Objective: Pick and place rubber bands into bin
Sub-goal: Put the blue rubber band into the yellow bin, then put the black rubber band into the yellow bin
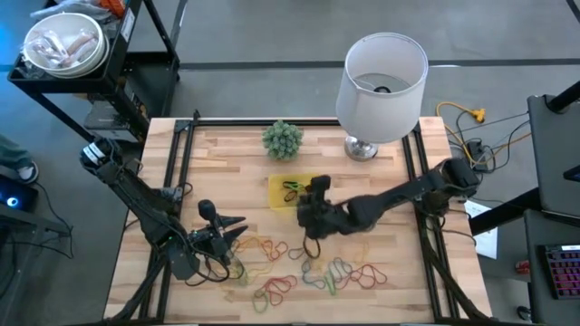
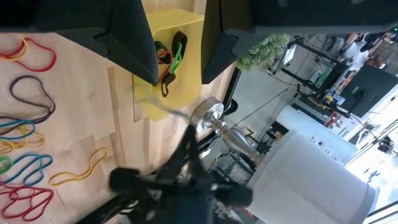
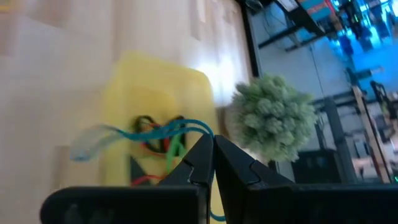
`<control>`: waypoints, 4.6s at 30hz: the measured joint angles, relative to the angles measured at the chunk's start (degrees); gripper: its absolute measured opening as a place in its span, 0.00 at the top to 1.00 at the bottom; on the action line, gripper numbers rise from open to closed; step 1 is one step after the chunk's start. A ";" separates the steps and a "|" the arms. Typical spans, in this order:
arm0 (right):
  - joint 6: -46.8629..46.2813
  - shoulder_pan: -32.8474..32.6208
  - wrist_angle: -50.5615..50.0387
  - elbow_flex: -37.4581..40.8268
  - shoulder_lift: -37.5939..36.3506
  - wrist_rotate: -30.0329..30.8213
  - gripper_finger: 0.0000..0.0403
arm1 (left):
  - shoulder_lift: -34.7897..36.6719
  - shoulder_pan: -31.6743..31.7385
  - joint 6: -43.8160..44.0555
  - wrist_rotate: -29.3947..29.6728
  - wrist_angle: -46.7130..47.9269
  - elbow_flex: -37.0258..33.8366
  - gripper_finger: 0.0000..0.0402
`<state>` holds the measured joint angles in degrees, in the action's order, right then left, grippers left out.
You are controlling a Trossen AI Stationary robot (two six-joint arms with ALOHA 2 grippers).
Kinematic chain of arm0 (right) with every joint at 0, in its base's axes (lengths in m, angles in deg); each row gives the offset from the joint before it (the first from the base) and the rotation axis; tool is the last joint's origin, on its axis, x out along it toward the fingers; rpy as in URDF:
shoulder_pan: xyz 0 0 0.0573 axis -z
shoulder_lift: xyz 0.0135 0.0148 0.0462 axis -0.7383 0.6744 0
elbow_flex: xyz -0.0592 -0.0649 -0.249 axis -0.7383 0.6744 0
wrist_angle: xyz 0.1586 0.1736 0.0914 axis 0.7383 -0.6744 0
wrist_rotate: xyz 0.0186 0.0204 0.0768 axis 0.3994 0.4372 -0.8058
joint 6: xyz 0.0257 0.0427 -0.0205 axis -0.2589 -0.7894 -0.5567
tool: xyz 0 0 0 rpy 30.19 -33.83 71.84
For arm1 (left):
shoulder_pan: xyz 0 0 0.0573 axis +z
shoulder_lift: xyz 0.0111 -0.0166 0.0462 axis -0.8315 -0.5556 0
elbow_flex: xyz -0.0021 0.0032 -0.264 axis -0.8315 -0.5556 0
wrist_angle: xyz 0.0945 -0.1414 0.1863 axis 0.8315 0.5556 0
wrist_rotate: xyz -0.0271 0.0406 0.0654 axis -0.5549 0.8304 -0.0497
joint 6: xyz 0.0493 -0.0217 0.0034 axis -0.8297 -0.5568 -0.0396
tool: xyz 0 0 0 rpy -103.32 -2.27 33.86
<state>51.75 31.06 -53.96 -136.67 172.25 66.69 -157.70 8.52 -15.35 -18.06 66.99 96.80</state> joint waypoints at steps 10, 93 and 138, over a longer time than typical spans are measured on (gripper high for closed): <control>-3.95 9.66 0.39 1.09 0.07 -3.65 0.98 | 0.00 0.00 0.00 0.00 0.02 -0.32 0.73; -11.39 -13.20 10.49 14.80 -6.93 -37.62 0.84 | -15.52 1.10 24.12 -44.80 14.06 -0.59 0.73; -11.58 -13.20 10.43 14.78 -6.93 -37.68 0.85 | -17.64 3.14 24.02 -46.55 13.55 -0.82 1.00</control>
<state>40.17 17.85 -43.54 -121.89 165.33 29.01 -175.34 11.67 8.67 -64.61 80.54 95.98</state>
